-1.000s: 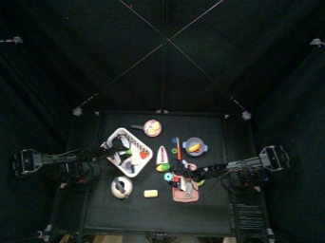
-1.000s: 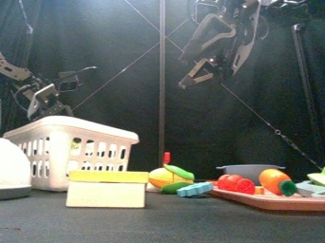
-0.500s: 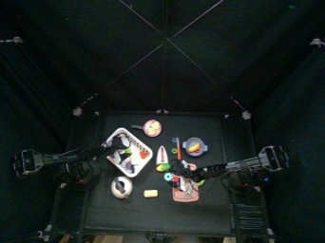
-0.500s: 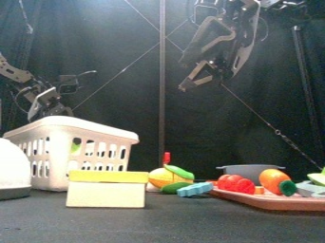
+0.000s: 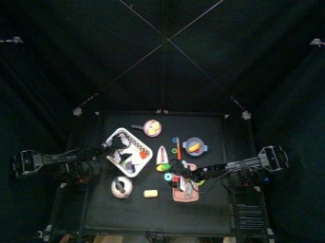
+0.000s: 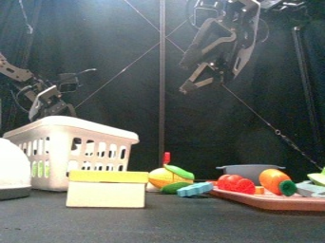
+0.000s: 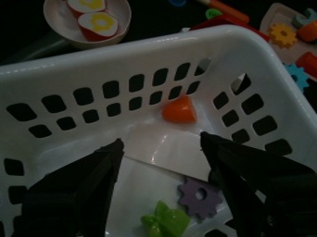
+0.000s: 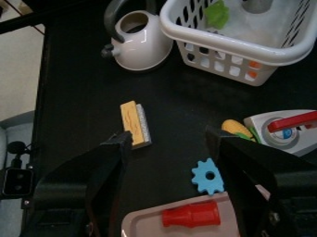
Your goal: Place squash bottom in basket
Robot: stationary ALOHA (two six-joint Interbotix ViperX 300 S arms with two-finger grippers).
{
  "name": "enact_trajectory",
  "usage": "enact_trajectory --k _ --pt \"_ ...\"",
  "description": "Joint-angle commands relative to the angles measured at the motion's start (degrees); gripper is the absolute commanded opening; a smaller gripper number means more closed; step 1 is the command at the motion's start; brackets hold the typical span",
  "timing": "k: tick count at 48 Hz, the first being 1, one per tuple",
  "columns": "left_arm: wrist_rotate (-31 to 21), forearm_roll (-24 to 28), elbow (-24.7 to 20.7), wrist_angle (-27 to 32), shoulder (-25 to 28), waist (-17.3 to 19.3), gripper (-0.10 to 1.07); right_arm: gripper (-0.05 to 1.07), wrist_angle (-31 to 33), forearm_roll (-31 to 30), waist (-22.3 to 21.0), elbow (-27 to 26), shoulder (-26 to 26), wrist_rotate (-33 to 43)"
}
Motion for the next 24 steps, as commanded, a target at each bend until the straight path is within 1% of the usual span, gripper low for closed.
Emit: enact_trajectory --k 1,15,20,24 --pt "0.0 0.0 -1.58 -0.79 -0.53 -0.09 0.98 0.95 -0.26 0.09 -0.09 -0.62 -0.62 0.0" --pt "-0.09 -0.09 -1.49 -0.79 -1.05 -0.26 0.98 0.95 -0.26 0.35 0.09 -0.53 -0.62 0.09" --pt "0.0 0.0 -1.67 -0.79 -1.14 -0.44 0.98 0.95 0.18 1.58 0.53 -0.18 -0.88 0.09" --pt "0.0 0.09 -1.76 -1.05 -1.14 -0.7 0.98 0.95 0.79 3.69 1.41 0.62 -1.41 0.09"
